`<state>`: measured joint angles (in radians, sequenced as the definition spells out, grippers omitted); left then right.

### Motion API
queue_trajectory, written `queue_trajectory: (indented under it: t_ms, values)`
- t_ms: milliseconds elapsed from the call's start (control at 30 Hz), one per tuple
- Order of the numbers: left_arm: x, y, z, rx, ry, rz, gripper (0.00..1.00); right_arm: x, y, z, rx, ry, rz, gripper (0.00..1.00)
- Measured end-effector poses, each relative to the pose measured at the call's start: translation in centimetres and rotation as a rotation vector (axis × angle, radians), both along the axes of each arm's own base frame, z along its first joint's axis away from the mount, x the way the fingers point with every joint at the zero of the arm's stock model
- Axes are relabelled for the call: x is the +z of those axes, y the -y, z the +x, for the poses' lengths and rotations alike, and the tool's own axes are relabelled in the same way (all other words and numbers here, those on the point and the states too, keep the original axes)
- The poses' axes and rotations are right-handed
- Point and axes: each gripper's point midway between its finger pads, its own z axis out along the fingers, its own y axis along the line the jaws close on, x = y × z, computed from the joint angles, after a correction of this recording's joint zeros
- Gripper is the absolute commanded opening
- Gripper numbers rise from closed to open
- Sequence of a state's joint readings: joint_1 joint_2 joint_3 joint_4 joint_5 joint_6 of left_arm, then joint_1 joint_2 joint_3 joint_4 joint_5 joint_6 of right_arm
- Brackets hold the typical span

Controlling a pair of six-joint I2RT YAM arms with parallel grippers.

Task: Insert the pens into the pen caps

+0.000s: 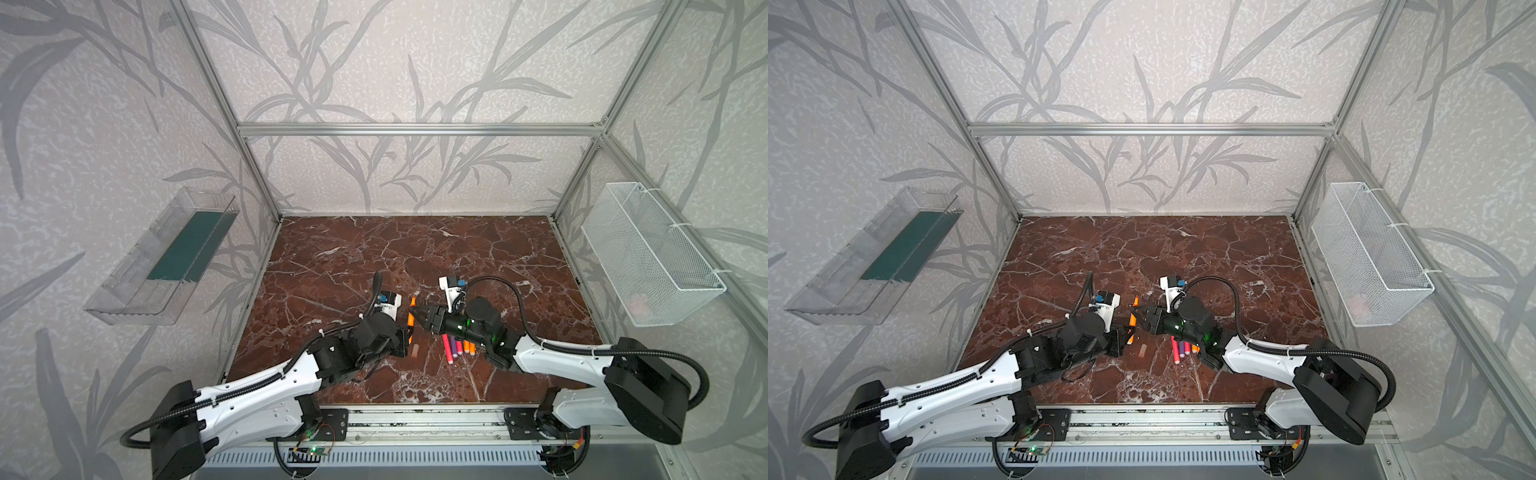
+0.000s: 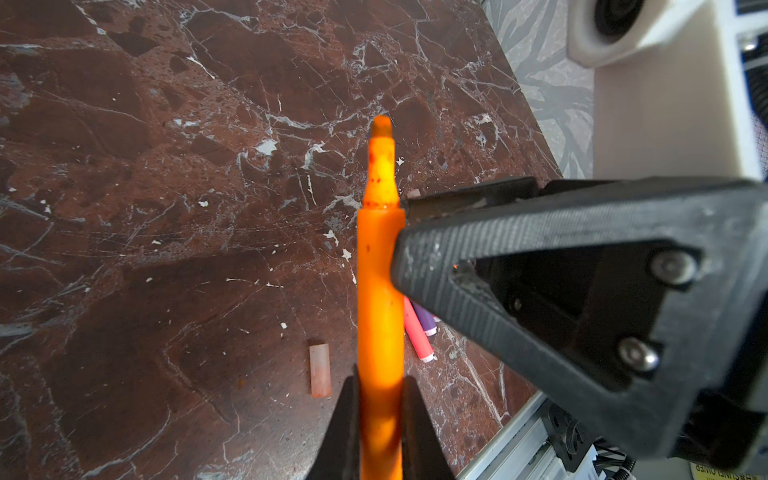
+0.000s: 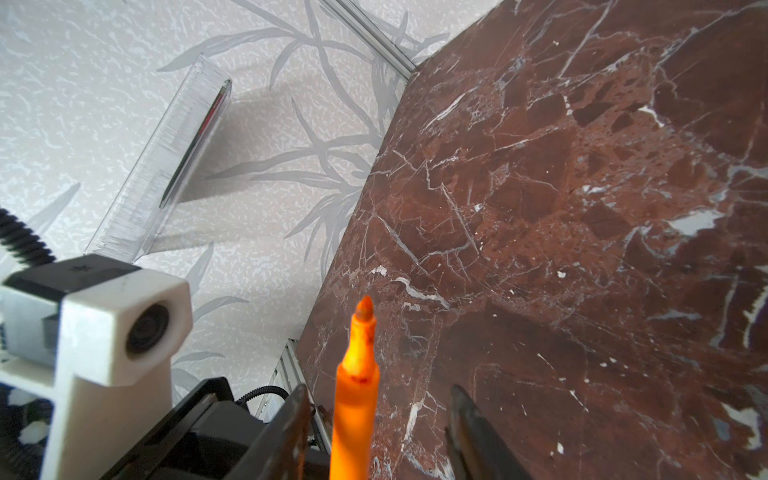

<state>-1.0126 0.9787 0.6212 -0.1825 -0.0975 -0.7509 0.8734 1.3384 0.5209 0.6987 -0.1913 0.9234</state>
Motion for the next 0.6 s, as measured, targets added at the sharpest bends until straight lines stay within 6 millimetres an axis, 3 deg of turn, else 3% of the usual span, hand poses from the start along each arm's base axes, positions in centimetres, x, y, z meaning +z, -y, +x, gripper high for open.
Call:
queue_trajectory:
  t_ms: [233, 333, 433, 600]
  values:
    - [0.0, 0.4, -0.2, -0.021, -0.005, -0.008, 0.0, 0.3, -1.2, 0.7, 0.008, -0.004, 0.002, 0.27]
    - [-0.2, 0.5, -0.2, -0.025, -0.005, 0.0, 0.0, -0.1, -1.6, 0.8, 0.016, -0.014, -0.007, 0.11]
    - [-0.4, 0.4, -0.2, -0.028, -0.005, 0.009, 0.11, -0.2, -1.8, 0.8, 0.02, -0.022, -0.007, 0.01]
    - [-0.5, 0.4, -0.2, -0.032, -0.004, 0.014, 0.26, -0.3, -2.0, 0.6, 0.019, -0.026, -0.013, 0.0]
